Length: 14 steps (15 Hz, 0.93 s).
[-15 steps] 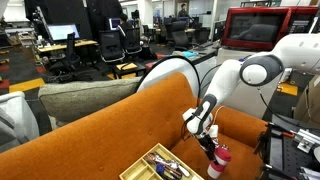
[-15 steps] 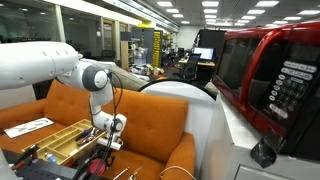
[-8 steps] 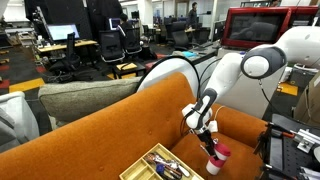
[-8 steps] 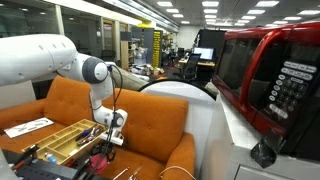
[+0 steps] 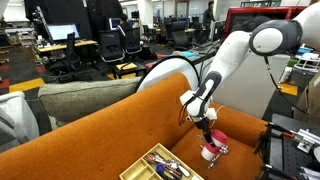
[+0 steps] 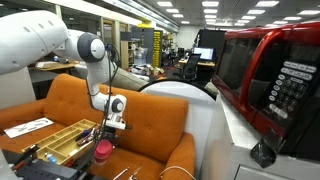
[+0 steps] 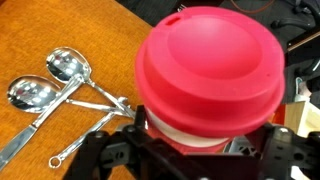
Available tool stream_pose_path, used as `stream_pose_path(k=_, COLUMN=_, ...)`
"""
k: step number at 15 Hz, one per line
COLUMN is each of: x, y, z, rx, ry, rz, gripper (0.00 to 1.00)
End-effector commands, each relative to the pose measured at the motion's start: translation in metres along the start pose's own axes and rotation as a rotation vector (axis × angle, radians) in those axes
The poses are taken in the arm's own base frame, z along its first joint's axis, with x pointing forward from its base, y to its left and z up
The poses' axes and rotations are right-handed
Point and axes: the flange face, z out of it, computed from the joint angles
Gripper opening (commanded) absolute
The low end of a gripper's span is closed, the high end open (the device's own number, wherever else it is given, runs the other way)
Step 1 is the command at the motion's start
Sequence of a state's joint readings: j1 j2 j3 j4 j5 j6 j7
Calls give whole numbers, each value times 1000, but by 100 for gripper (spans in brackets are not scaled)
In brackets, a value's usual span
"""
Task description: Take the cup from the seat of the chair and place it in the wooden tray
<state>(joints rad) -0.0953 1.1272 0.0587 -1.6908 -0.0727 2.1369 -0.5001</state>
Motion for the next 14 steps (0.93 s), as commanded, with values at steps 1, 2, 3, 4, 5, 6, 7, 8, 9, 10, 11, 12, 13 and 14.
stream_pose_path(k=1, x=-12, y=-30, z=-43, rx=-110, ry=69, rz=4, gripper=67)
stream_pose_path(k=2, x=-13, y=-41, z=-55, rx=-145, ry=79, rz=-1, gripper=67)
stream_pose_path(k=3, x=-13, y=-54, z=-65, rx=-190, ry=70, rz=-11, gripper=67)
stream_pose_path(k=4, x=-11, y=-67, z=-75, rx=-234, ry=65, rz=-19, gripper=67)
stream_pose_path(k=5, x=-9, y=-83, z=-85, rx=-275, ry=54, rz=-36, gripper=67)
stream_pose_path(k=6, x=-7, y=-99, z=-91, rx=-317, ry=43, rz=-55, gripper=67)
stream_pose_path(k=7, x=-2, y=-119, z=-97, rx=-365, ry=28, rz=-83, gripper=67)
stream_pose_path(k=8, x=2, y=-136, z=-101, rx=-402, ry=21, rz=-108, gripper=67)
stream_pose_path(k=9, x=8, y=-155, z=-104, rx=-440, ry=13, rz=-135, gripper=67)
stream_pose_path(k=10, x=14, y=-171, z=-104, rx=-469, ry=6, rz=-156, gripper=67)
stream_pose_path(k=11, x=22, y=-186, z=-104, rx=-493, ry=1, rz=-173, gripper=67)
stream_pose_path(k=12, x=30, y=-200, z=-100, rx=-499, ry=-3, rz=-190, gripper=67)
stream_pose_path(k=13, x=37, y=-212, z=-95, rx=-498, ry=-17, rz=-207, gripper=67)
stream_pose_path(k=14, x=44, y=-226, z=-89, rx=-504, ry=-30, rz=-222, gripper=67)
